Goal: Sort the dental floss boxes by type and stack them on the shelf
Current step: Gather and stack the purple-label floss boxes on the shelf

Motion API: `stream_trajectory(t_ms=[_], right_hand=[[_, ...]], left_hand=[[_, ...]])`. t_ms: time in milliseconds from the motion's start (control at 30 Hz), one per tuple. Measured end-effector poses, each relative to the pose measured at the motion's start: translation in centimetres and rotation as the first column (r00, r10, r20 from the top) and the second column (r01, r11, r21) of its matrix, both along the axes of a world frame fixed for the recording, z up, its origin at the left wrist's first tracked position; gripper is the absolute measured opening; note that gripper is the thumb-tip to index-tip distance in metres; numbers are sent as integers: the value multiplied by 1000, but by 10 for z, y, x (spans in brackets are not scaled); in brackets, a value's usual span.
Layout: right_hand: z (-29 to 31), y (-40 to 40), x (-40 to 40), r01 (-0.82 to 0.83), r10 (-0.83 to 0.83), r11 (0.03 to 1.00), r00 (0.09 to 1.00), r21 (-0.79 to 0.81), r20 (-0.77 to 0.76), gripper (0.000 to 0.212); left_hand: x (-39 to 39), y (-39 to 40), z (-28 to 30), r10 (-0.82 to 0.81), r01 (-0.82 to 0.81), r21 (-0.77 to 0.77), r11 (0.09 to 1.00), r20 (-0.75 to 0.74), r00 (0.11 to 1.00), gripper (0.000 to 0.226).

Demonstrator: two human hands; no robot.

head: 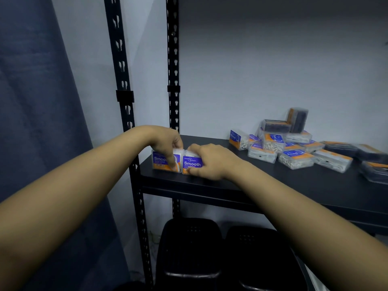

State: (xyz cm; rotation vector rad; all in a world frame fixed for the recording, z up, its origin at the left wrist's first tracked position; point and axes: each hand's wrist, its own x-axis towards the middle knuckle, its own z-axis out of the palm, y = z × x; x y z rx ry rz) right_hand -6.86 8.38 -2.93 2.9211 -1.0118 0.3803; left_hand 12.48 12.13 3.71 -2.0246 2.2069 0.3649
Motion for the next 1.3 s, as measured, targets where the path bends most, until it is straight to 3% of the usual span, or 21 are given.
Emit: stream_trajectory(t_ms=[133, 233, 333, 467, 600, 867, 967, 1167, 1300], right_hand=[[14, 2, -1, 19, -16, 999, 997, 45, -71, 61], [42, 0, -15, 26, -25, 999, 999, 43, -24, 72], [79, -3, -44, 101, -101, 994, 995, 36, -5, 60], [106, -9, -77, 252, -245, 967, 963, 47, -115, 35], [120, -15, -105, 397, -351, 899, 906, 187, -238, 33], [121, -32, -166, 578, -481, 757, 808, 303, -339, 33], [112, -37, -186, 616, -500, 717, 780, 326, -376, 33], [94, -51, -209, 591, -499, 728, 804, 347, -323, 25], [86, -65, -214, 566, -484, 748, 822, 346, -299, 24]], left_hand=[[-7, 2, 10, 23, -24, 37, 999, 30, 999, 39], [-8, 3, 30, 44, -44, 2, 999, -28, 999, 46], [-12, 2, 49, 39, -46, -59, 997, -115, 993, 32], [-38, -12, 55, 62, -66, -68, 995, -64, 996, 23], [-80, -26, 50, 87, -87, 31, 996, 13, 996, 22], [-155, -43, 41, 35, -34, 42, 999, -12, 999, 17], [-172, -52, 34, 27, -25, 55, 998, -28, 999, 25], [-198, -74, 21, -6, 7, 28, 1000, -33, 999, 16], [-204, -94, 13, -15, 12, -59, 998, -53, 998, 22]])
